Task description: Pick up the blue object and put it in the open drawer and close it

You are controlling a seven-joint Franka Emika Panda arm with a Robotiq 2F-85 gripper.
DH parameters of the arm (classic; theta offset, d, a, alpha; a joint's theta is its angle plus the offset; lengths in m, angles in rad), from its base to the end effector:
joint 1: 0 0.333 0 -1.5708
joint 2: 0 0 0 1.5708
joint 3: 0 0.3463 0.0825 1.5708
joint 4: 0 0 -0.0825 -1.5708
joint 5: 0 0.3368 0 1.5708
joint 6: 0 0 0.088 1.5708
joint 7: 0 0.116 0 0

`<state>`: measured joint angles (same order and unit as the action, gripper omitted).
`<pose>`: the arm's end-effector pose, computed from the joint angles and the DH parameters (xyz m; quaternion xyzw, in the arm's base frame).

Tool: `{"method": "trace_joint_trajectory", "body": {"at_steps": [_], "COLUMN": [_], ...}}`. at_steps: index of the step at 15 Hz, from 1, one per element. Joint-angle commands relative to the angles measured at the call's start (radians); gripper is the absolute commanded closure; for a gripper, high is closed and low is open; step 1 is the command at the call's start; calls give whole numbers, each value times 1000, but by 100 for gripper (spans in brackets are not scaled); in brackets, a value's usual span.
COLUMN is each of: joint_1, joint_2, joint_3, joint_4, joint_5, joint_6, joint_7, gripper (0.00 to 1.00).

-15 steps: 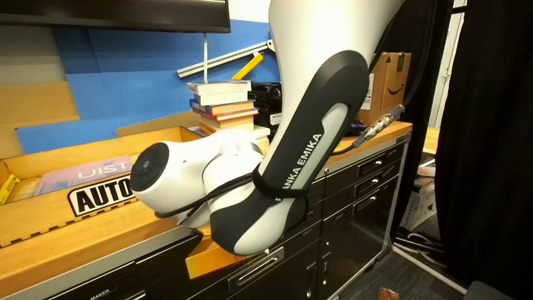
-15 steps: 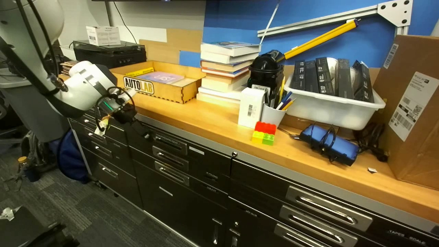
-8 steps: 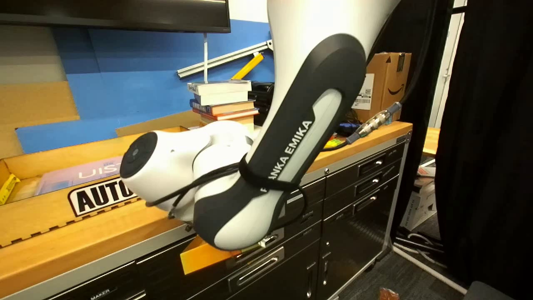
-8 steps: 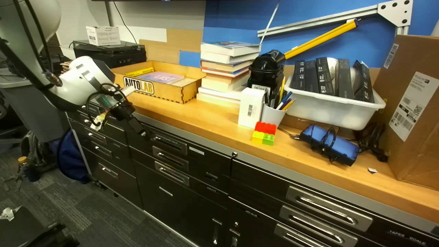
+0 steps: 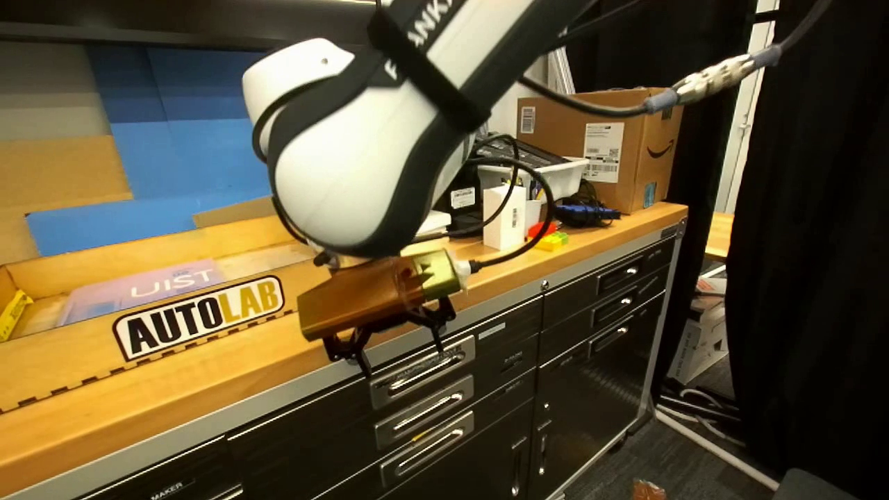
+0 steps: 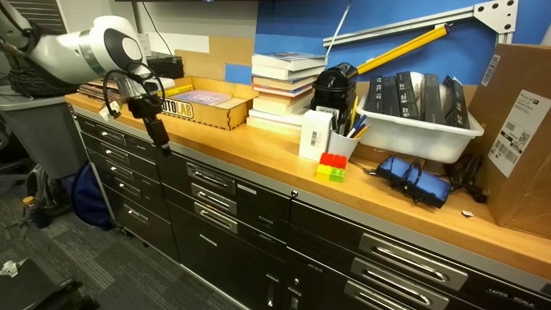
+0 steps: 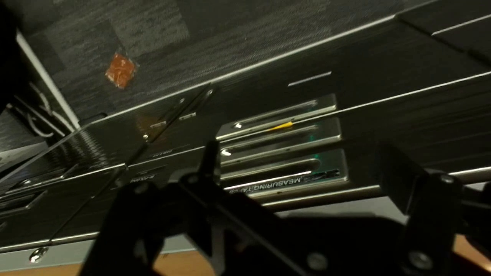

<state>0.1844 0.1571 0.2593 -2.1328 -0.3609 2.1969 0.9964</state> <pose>0.4792 0.2072 0.3828 0.9784 -0.1623 0.0488 0.1180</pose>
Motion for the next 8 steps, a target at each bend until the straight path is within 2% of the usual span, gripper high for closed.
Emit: {"method": "trace_joint_trajectory", "body": {"at_steps": [1, 2, 4, 8], "joint_1": [-52, -24, -29, -35], "joint_2": [-155, -182, -238, -328], "joint_3": [23, -19, -43, -73], "joint_4": [-45, -36, -30, -21], "joint_5": [206, 265, 335, 373], "joint_6": [-86, -126, -183, -258], "joint_7": [-274, -350, -441, -480], "gripper": [0, 0, 0, 0]}}
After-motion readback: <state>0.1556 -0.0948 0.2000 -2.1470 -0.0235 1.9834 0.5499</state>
